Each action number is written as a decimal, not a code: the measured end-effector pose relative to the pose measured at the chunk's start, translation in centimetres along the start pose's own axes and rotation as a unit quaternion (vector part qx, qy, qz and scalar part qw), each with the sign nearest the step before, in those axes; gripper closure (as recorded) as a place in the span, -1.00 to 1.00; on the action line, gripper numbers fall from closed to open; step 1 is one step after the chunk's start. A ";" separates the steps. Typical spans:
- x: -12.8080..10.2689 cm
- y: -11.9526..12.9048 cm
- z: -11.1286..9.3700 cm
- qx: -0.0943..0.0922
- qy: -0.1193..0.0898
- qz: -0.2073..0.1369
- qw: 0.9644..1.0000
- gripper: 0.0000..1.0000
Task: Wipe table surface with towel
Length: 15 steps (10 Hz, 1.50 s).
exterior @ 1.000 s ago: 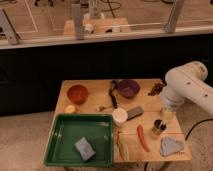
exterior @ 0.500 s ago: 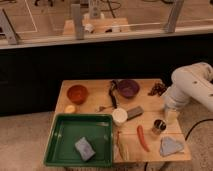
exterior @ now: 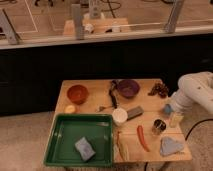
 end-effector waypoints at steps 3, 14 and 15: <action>2.3 1.5 0.8 0.012 -0.007 0.007 1.000 -0.60; 4.0 10.4 4.3 0.004 -0.018 -0.008 1.000 -0.60; 3.7 10.5 4.9 0.005 -0.026 -0.011 1.000 -0.60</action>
